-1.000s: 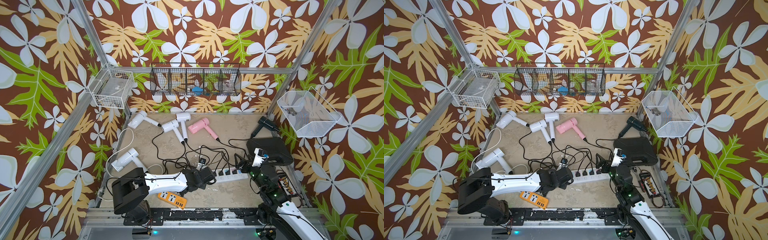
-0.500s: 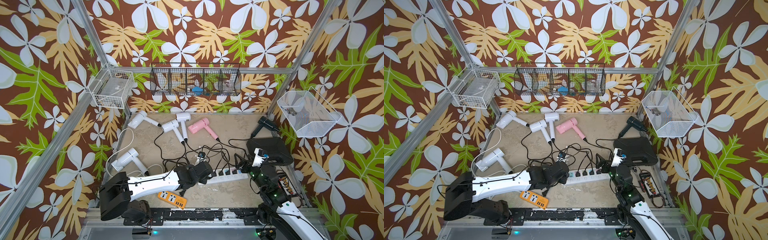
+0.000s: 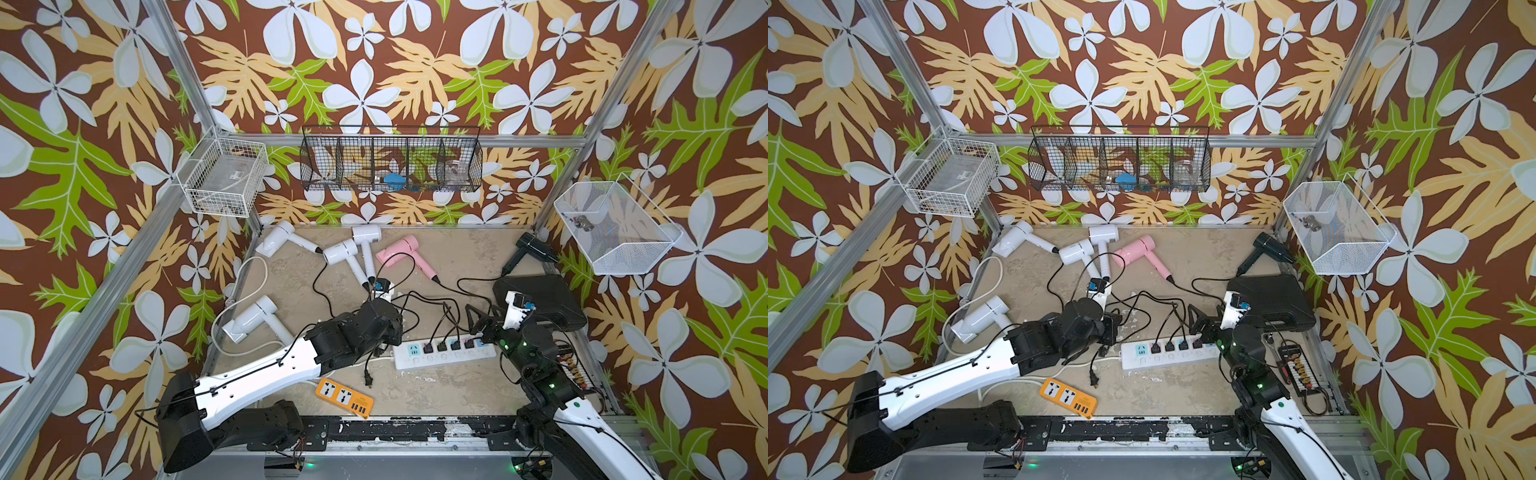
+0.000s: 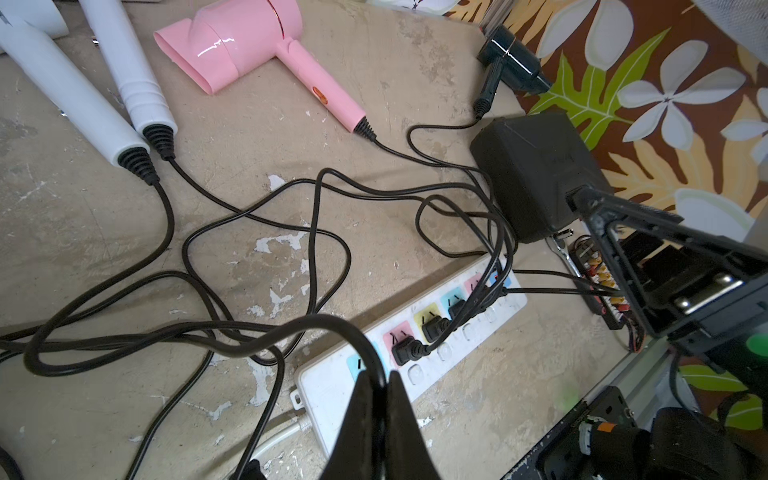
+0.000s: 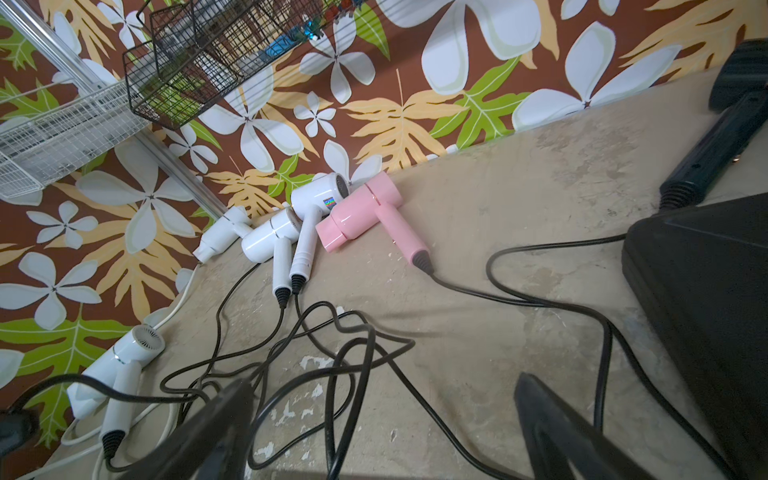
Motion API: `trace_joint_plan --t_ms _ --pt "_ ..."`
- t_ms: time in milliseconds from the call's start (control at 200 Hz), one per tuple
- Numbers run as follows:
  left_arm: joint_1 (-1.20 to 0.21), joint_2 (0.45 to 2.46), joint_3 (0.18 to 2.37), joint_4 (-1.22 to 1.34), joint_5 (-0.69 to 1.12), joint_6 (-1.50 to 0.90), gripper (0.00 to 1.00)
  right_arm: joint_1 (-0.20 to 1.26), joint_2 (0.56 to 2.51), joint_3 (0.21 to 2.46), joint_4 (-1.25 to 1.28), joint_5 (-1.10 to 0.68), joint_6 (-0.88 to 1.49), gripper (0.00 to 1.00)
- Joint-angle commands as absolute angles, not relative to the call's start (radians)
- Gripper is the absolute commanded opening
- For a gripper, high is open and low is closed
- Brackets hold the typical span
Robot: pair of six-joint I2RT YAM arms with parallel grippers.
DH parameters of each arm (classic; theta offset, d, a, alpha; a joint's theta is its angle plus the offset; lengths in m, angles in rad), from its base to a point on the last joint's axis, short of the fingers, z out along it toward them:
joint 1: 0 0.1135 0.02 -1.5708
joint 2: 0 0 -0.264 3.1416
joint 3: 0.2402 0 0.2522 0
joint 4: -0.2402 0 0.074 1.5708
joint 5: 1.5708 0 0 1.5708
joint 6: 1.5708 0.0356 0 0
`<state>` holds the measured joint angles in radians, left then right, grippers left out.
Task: Charge the blow dryers
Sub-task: Pick up the plug from the center of the board.
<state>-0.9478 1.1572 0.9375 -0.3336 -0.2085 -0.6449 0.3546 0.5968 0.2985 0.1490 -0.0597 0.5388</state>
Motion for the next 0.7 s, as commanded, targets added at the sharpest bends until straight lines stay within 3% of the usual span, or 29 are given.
trace_joint_plan --t_ms 0,200,405,696 --pt "-0.890 1.135 0.928 -0.298 -0.099 -0.623 0.00 0.356 0.637 0.334 0.085 -0.135 0.530 1.00" --pt "-0.755 1.091 0.877 -0.162 0.171 -0.664 0.00 0.355 0.666 0.429 -0.043 -0.215 0.511 1.00" --pt "-0.698 1.102 0.915 -0.108 0.326 -0.699 0.00 0.356 0.679 0.565 -0.198 -0.289 0.470 0.99" --pt "-0.628 1.126 0.972 -0.114 0.397 -0.683 0.00 0.415 0.711 0.679 -0.319 -0.378 0.442 0.95"
